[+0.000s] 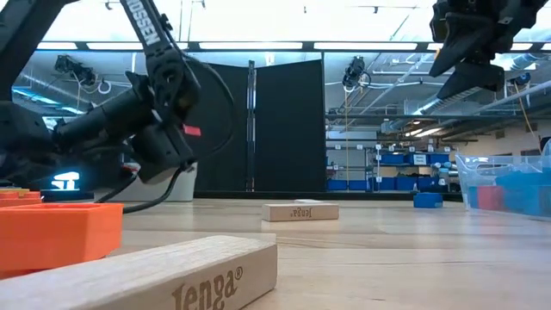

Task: Sort blocks by size
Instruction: Put the large yellow game piece into the gray bin

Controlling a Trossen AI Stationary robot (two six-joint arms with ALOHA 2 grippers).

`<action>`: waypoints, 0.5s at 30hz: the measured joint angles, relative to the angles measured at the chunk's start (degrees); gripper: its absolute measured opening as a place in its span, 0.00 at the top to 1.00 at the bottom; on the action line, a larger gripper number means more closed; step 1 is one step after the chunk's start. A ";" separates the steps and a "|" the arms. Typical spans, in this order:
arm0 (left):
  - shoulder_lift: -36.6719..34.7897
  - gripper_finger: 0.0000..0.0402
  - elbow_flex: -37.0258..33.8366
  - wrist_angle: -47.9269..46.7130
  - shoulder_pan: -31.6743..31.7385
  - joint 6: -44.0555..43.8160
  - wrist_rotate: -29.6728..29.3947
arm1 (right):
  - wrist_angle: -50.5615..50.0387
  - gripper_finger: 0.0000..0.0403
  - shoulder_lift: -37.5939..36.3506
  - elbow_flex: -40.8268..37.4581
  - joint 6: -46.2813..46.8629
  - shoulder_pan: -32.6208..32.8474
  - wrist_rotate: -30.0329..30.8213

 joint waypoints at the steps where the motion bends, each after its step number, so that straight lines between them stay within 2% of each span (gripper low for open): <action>1: 0.07 0.59 -0.48 0.25 0.70 0.38 -0.20 | 0.15 0.40 -0.02 0.00 0.00 0.00 0.00; 10: 0.01 0.59 -7.19 3.87 5.76 0.73 -1.70 | 0.65 0.40 0.00 0.00 0.02 0.00 0.09; 15: -0.03 0.59 -6.27 5.98 6.45 0.51 -2.81 | 0.88 0.41 0.01 0.00 0.01 0.00 0.23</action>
